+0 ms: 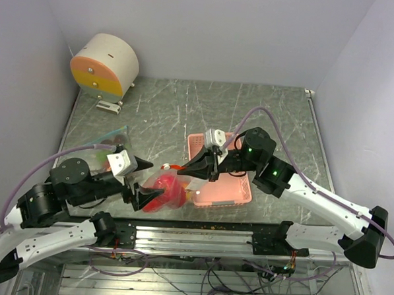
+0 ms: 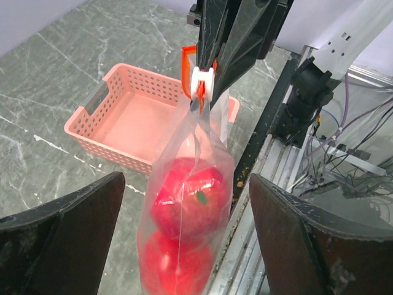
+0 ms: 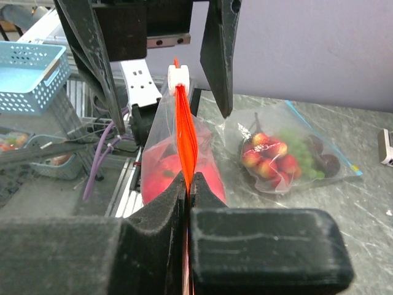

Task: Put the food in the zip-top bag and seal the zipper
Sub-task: Adjust the zipper food storage bag at the center of the board.

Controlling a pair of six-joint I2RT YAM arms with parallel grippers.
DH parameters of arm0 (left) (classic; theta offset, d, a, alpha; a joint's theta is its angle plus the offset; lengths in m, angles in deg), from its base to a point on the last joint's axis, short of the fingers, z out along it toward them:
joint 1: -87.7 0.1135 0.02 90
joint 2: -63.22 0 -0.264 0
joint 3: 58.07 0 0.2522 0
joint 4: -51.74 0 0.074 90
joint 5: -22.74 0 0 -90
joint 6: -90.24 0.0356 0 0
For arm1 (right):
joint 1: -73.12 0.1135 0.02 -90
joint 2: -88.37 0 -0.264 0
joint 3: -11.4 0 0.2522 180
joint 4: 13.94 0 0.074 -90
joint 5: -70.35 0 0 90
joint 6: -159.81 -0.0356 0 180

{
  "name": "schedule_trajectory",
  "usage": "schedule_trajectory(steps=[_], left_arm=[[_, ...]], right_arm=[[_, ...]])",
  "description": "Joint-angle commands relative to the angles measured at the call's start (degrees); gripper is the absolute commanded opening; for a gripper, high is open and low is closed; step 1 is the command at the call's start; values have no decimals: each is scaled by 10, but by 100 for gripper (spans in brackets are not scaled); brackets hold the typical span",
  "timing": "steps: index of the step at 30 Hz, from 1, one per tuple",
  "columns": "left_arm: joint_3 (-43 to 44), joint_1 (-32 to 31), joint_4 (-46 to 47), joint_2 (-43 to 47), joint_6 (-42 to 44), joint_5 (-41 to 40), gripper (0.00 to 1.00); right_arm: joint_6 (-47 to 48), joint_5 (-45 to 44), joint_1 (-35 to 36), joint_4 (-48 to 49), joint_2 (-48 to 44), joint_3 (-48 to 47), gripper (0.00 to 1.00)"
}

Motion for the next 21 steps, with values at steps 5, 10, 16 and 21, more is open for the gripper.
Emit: schedule_trajectory(steps=[5, 10, 16, 21], left_arm=[[-32, 2, 114, -25, -11, -4, 92], [-55, 2, 141, -13, -27, 7, 93], [-70, 1, 164, -19, -35, 11, 90], [-69, 2, 170, -56, -32, 22, 83]], right_arm=[[-40, -23, -2, 39, 0, 4, 0], [-49, -45, -2, 46, -6, 18, 0], [-62, -54, -2, 52, -1, 22, 0], [-70, -52, -2, 60, -1, 24, 0]])
